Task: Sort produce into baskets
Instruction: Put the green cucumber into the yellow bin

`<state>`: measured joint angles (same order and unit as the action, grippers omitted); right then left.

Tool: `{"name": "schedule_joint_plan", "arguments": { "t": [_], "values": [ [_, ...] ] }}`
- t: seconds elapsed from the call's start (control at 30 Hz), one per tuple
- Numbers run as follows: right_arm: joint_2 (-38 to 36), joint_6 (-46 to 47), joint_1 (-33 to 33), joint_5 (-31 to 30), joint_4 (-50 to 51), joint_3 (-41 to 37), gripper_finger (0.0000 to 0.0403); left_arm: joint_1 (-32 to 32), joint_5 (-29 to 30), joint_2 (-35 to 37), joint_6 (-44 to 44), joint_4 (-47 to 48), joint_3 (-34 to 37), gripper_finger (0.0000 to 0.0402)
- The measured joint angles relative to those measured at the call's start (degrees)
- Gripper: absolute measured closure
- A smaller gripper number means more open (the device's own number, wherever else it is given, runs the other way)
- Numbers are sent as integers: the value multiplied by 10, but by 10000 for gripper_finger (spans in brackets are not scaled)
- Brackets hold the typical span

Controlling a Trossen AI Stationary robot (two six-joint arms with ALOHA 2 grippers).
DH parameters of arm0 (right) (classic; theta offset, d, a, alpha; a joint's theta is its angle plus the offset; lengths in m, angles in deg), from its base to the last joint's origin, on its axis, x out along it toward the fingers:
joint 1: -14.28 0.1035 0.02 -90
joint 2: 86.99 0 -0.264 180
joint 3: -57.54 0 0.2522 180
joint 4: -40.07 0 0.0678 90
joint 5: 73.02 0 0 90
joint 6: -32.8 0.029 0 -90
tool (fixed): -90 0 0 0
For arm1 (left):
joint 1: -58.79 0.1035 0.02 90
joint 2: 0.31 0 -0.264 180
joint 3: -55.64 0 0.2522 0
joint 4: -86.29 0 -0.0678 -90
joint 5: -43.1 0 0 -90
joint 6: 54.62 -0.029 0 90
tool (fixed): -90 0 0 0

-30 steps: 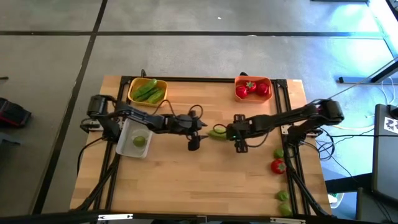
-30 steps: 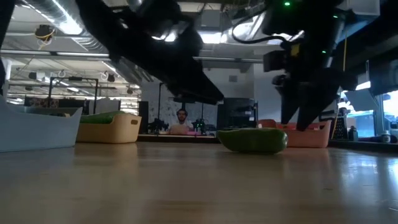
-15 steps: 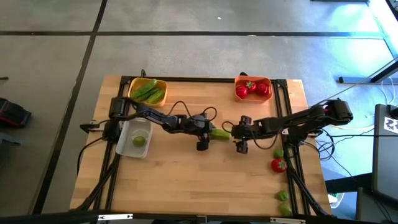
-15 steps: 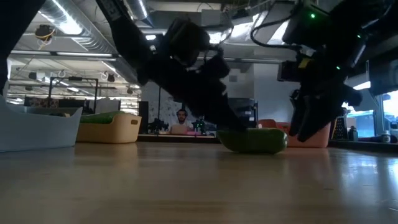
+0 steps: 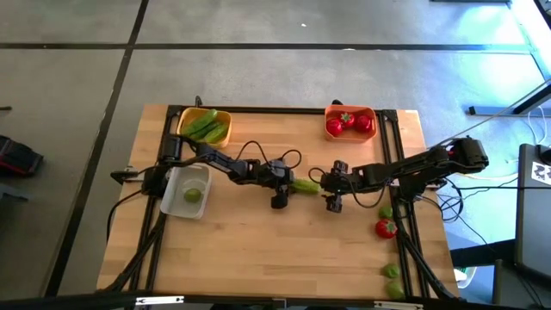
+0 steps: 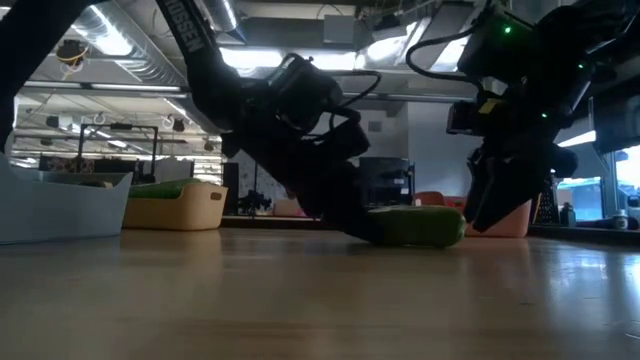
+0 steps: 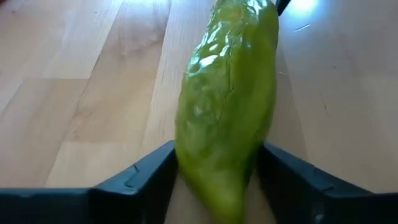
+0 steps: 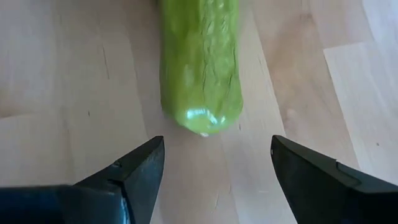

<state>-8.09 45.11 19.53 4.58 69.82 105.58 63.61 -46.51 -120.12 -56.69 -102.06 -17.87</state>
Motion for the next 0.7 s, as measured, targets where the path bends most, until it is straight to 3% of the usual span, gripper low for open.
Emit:
{"name": "schedule_joint_plan", "arguments": {
  "t": [0.17,0.3,0.7],
  "values": [
    [0,8,0,0,0,0,120,0,0,8,7,9,1,259],
    [0,12,0,0,5,0,120,-2,1,33,9,48,1,292],
    [0,16,0,-15,5,0,120,1,85,187,17,243,1,288]
  ]
}}
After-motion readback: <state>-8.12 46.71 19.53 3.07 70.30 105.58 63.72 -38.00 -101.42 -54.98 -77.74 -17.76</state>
